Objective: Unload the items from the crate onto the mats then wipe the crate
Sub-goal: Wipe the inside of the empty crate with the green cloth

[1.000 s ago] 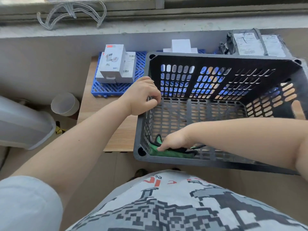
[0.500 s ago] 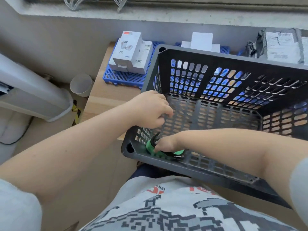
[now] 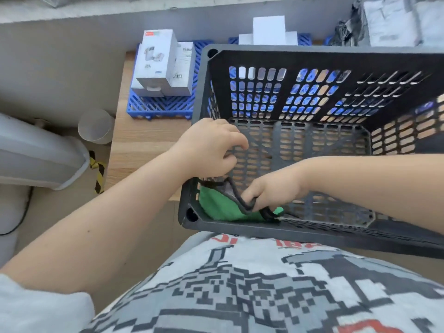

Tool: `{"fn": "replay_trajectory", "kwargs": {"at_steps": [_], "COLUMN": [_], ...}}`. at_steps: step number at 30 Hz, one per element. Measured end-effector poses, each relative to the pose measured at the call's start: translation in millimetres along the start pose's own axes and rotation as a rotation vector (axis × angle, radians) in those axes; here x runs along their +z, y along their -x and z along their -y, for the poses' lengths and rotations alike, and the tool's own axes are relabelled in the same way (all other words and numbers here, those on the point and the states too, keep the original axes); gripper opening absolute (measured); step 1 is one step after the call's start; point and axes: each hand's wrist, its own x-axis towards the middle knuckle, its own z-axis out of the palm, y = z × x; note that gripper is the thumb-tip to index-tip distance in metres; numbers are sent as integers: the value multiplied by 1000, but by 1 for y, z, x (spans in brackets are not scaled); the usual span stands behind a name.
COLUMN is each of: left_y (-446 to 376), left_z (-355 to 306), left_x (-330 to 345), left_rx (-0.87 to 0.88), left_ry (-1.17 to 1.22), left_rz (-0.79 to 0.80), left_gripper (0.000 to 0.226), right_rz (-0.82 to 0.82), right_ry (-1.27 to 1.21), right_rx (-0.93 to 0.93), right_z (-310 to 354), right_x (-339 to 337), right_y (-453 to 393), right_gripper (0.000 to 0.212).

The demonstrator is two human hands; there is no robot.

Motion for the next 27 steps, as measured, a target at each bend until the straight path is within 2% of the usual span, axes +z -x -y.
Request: {"fn": "replay_trajectory", "kwargs": {"at_steps": [2,5,7,10,14,15,18,19,21,24,27], "left_y": [1,1,0,0,-3,-3,-3,-2,-2,-2,-1], "left_z": [0,0,0,0,2,2,1,1,0,0,-2], "left_x": [0,-1,-2,-2,-1,0,1,2,3,2,0], "left_rx": [-5,-14,-17,-20,-49,-53,-64,-69,-77,-84,-82], "left_ry": [10,-11,-26,-48,-84,-76,-43,-38,-40,-58,-75], "left_rz": [0,25,37,42,28,9,-23,-28,-30,-1,26], "left_gripper": [47,49,51,48,37,39,46,47,47,41,39], "right_rz": [-24,-194,-237,-174,-12,10,68,61,63,106,54], "right_ry": [-49,-67,-119,-97,57,99,128,93,-31,-175,-201], "right_rx": [14,-31,-72,-150,-73,-18,165,219,246,136,109], "right_z": [3,15,20,17,-13,-31,-76,-85,-78,-54,-33], "right_x": [-2,5,17,26,8,5,3,6,15,27,30], "right_y": [9,-5,-20,-7,57,73,99,98,83,43,29], "right_gripper": [29,31,28,23,59,59,25,22,27,38,41]}}
